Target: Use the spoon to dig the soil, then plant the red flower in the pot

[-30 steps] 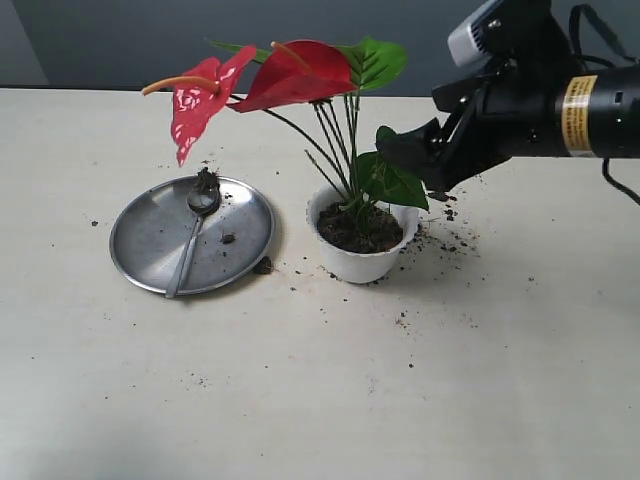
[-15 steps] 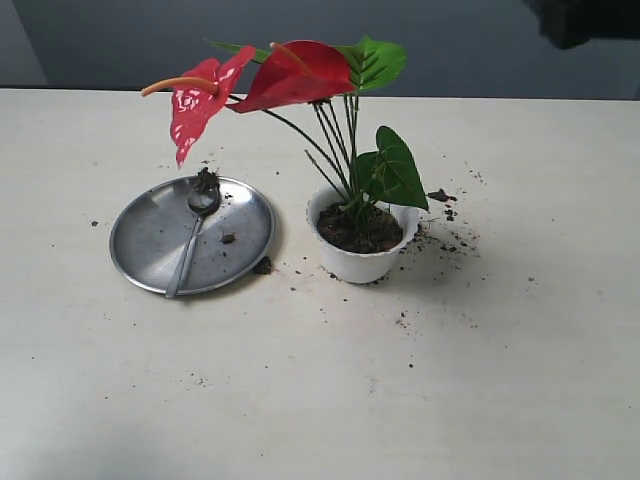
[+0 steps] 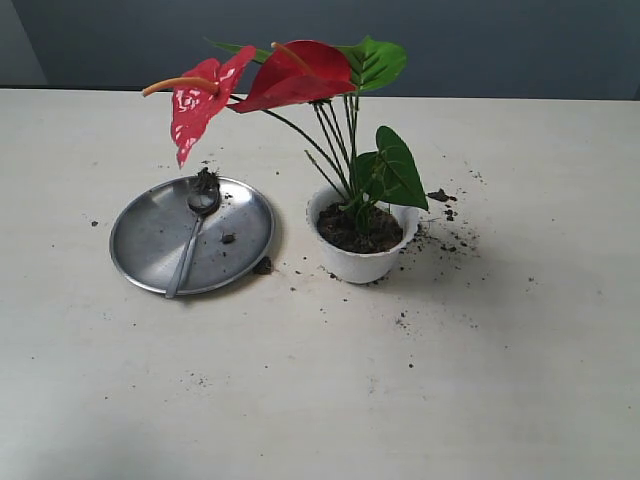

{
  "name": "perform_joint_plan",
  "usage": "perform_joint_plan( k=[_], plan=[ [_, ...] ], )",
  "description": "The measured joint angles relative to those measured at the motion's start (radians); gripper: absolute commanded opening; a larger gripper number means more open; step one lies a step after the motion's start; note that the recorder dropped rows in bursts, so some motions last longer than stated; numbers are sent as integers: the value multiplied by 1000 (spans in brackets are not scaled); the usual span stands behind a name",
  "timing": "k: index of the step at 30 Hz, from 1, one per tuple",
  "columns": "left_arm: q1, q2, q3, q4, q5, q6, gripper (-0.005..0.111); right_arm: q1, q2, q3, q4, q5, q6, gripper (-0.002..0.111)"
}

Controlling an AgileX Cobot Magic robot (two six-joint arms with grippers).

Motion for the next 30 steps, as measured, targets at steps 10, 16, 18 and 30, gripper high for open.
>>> perform_joint_plan(
  k=[10,16,18,30],
  plan=[
    [0,0,0,0,0,0,0,0,-6,0,110,110,3,0],
    [0,0,0,0,0,0,0,0,-11,0,123,41,10,0],
    [0,0,0,0,0,0,0,0,-32,0,129,37,10,0],
    [0,0,0,0,0,0,0,0,-128,0,401,99,5,0]
  ],
)
